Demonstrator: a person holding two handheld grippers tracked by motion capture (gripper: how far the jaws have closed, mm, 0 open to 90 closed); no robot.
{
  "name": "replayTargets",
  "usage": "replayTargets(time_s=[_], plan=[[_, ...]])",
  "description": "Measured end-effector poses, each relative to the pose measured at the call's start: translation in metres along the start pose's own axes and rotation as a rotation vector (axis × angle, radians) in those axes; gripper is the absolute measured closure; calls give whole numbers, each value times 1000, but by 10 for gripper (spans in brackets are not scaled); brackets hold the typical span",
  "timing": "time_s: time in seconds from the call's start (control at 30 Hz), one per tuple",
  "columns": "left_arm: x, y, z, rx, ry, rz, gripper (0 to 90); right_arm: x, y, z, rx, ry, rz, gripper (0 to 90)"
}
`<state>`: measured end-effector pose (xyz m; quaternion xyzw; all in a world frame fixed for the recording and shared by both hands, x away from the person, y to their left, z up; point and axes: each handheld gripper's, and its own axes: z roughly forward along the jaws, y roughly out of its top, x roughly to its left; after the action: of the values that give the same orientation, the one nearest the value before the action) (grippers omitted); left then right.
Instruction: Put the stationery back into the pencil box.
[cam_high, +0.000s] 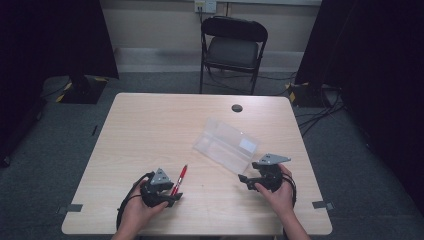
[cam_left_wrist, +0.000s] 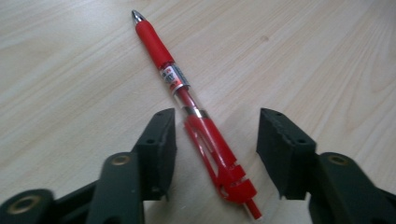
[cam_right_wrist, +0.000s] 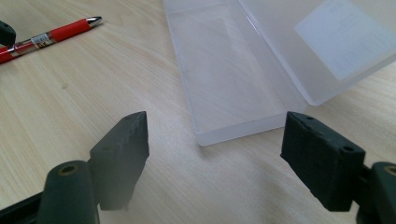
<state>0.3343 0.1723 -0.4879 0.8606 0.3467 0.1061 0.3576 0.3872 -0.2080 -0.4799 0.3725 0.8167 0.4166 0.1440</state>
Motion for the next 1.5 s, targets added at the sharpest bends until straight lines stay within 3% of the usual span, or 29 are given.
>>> replayTargets(time_s=[0.37, 0.43, 0.5, 0.73, 0.93, 1.17, 1.27, 1.43, 1.5], plan=[[5, 2, 0, 3, 0, 2, 701, 2, 1, 1, -5, 16, -1, 229], [6, 3, 0, 12, -18, 4, 754, 2, 1, 0, -7, 18, 1, 229], [6, 4, 1, 10, -37, -13, 760, 2, 1, 0, -7, 18, 1, 229], [7, 10, 6, 20, -74, 6, 766, 2, 0, -1, -12, 23, 4, 230], [-1, 24, 20, 19, -87, 29, 766, 4, 1, -2, -15, 35, -1, 230], [-15, 45, 45, -5, -155, 48, 766, 10, 3, -1, -24, 57, -22, 236], [-22, 52, 53, -4, -172, 80, 765, 12, 3, 0, -29, 66, -27, 236], [-28, 54, 56, -3, -195, 106, 765, 18, 4, 4, -25, 96, -54, 238], [-27, 53, 54, -4, -189, 84, 755, 21, 4, 6, -18, 104, -63, 238]])
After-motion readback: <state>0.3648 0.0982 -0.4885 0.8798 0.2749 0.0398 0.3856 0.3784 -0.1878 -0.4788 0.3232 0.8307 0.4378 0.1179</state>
